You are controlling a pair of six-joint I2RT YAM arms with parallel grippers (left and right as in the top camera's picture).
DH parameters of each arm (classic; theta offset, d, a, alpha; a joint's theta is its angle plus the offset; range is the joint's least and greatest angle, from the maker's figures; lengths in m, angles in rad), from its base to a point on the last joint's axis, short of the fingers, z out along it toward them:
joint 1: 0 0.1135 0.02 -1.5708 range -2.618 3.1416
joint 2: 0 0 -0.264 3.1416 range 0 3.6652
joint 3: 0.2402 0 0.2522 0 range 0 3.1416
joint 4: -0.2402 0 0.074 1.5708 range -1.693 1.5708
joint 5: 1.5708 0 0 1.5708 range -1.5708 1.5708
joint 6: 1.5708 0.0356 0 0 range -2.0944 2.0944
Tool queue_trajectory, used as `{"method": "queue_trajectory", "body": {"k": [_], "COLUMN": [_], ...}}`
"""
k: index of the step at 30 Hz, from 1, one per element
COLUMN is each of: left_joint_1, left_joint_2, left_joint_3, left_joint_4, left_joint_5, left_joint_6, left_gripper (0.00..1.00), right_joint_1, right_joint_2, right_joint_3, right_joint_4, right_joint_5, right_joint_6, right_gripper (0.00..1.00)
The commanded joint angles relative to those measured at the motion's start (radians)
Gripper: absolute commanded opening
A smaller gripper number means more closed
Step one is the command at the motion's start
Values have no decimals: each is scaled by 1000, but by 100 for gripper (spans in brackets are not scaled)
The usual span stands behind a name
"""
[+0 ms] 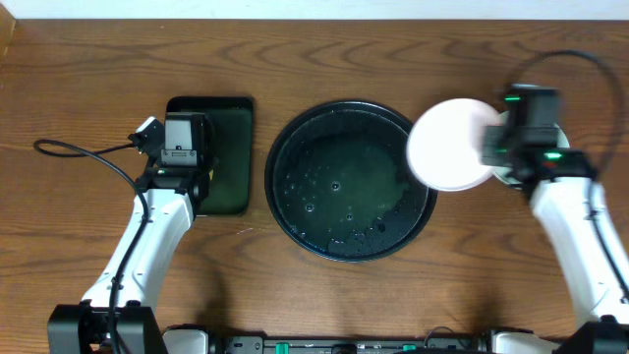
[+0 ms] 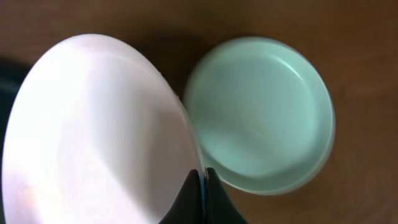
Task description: Clean dirty plates on tray and stack at the side
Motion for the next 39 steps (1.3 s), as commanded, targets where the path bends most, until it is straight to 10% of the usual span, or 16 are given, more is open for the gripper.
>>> {"method": "queue_trajectory", "body": {"k": [1, 10, 21, 24, 26, 28, 39], "left_joint_1": [5, 5, 5, 5, 5, 5, 5], "left_joint_2": [0, 0, 0, 0, 0, 0, 127], "left_joint_3": [-6, -6, -6, -6, -6, -6, -6], "left_joint_4": [-2, -2, -10, -11, -11, -10, 100], "left_joint_5": [-6, -6, -6, -6, -6, -6, -6], "left_joint_6": [13, 13, 13, 13, 13, 13, 14], "left_gripper": [8, 8, 8, 8, 8, 8, 9], "right_joint_1": [-162, -510, -541, -541, -541, -541, -454], "right_joint_2": [-11, 72, 346, 368, 363, 349, 113], "right_joint_3": [7, 6, 6, 6, 6, 7, 8], "right_joint_4": [-2, 24, 158, 190, 203, 212, 134], "right_joint_5": [-218, -308, -312, -312, -332, -393, -779], "right_joint_6": [62, 119, 153, 153, 153, 153, 153], "right_gripper": [1, 1, 1, 37, 83, 99, 99]}}
